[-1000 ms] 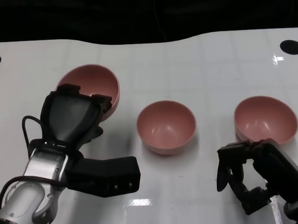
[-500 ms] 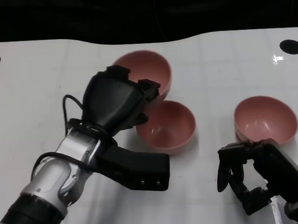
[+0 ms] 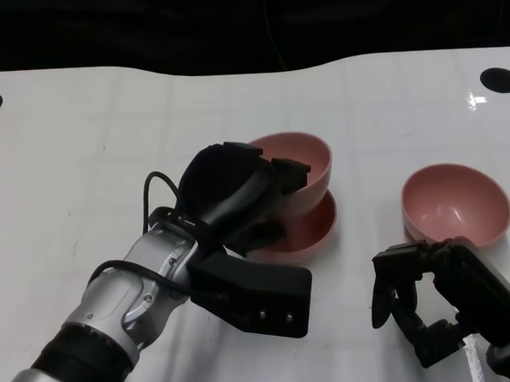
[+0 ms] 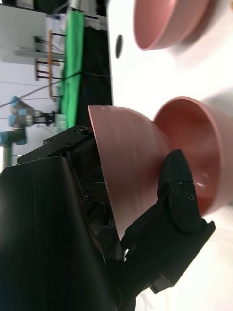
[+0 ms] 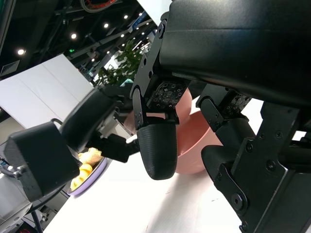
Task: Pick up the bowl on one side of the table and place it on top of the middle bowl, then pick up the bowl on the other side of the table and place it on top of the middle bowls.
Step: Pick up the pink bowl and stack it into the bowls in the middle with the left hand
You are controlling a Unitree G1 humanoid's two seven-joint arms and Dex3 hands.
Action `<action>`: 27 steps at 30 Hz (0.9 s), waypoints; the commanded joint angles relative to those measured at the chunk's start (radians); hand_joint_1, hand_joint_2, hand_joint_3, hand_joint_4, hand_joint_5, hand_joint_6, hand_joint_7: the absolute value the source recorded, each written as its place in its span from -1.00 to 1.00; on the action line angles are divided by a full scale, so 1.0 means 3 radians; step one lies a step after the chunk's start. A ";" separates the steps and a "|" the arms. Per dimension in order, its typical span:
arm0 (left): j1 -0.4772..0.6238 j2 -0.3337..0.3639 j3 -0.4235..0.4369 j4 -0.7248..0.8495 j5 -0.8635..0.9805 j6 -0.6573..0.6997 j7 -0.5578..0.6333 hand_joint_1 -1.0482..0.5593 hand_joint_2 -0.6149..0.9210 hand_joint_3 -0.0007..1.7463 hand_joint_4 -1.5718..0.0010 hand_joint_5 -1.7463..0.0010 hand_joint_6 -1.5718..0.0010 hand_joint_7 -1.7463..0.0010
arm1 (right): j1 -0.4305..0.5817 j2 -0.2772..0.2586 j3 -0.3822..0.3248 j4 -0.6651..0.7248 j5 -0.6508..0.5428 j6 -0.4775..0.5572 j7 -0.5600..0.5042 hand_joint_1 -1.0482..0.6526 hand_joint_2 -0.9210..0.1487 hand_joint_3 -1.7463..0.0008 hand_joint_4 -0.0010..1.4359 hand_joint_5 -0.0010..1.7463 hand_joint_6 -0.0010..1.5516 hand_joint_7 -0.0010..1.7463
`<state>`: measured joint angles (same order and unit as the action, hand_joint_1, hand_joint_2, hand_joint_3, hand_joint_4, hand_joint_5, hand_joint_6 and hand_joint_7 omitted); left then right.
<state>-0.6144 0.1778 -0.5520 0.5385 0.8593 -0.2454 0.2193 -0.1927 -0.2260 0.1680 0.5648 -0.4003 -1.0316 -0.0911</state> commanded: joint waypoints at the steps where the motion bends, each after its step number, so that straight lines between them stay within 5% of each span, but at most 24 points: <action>1: -0.0078 0.0004 -0.0006 0.0071 -0.0107 -0.0056 -0.0177 -0.02 0.46 0.18 -0.12 -1.00 0.01 -0.64 | -0.0028 -0.0027 -0.0003 0.0000 0.0047 -0.0036 0.0008 0.52 0.62 -1.00 0.44 1.00 0.25 0.56; 3: -0.0049 0.0003 0.0018 0.0064 -0.0228 -0.0068 -0.0356 -0.02 0.55 0.10 -0.07 -0.97 0.07 -0.59 | -0.0026 -0.0024 -0.0002 -0.0008 0.0053 -0.0019 0.0014 0.51 0.61 -1.00 0.44 1.00 0.25 0.56; 6: -0.0036 0.0039 -0.0010 0.0040 -0.0283 -0.0040 -0.0588 -0.04 0.76 -0.27 0.14 -0.79 0.17 0.07 | -0.0035 -0.0022 -0.0005 0.0003 0.0038 -0.0035 -0.0002 0.51 0.61 -1.00 0.43 1.00 0.25 0.56; 8: -0.0039 0.0071 -0.0039 0.0007 -0.0261 -0.0007 -0.0722 -0.11 0.94 -0.54 0.42 -0.17 0.37 0.54 | -0.0040 -0.0024 -0.0007 0.0007 0.0030 -0.0036 -0.0008 0.49 0.61 -1.00 0.43 1.00 0.25 0.56; 11: -0.0029 0.0124 -0.0085 -0.0089 -0.0149 0.0072 -0.0821 -0.26 0.99 -0.62 0.72 0.16 0.58 0.77 | -0.0037 -0.0026 -0.0004 0.0002 0.0049 -0.0024 0.0010 0.48 0.61 -1.00 0.43 1.00 0.25 0.56; 13: 0.0001 0.0182 -0.0086 -0.0211 -0.0127 0.0105 -0.0911 -0.40 1.00 -0.60 0.92 0.43 0.75 0.87 | -0.0039 -0.0029 -0.0003 0.0005 0.0055 -0.0035 0.0015 0.48 0.61 -1.00 0.42 0.99 0.25 0.57; 17: 0.0061 0.0271 -0.0047 -0.0482 -0.0136 0.0216 -0.1079 -0.58 1.00 -0.53 1.00 0.82 0.88 0.94 | -0.0042 -0.0029 -0.0006 0.0002 0.0046 -0.0028 0.0008 0.48 0.61 -1.00 0.43 0.96 0.27 0.57; 24: 0.0085 0.0293 -0.0057 -0.0576 -0.0143 0.0287 -0.1136 -0.62 1.00 -0.52 1.00 0.89 0.90 0.95 | -0.0042 -0.0029 -0.0006 0.0002 0.0046 -0.0026 0.0008 0.49 0.61 -1.00 0.44 0.94 0.27 0.57; 27: 0.0396 0.0419 0.0253 -0.1013 -0.0349 0.0241 -0.0984 -0.72 1.00 -0.47 0.97 0.86 0.88 0.94 | -0.0055 -0.0024 -0.0003 0.0021 0.0078 -0.0037 0.0023 0.49 0.64 -1.00 0.44 0.95 0.27 0.57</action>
<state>-0.5283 0.2693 -0.5133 0.2767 0.7752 -0.1729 -0.0978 -0.2027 -0.2253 0.1691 0.5670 -0.3927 -1.0354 -0.0886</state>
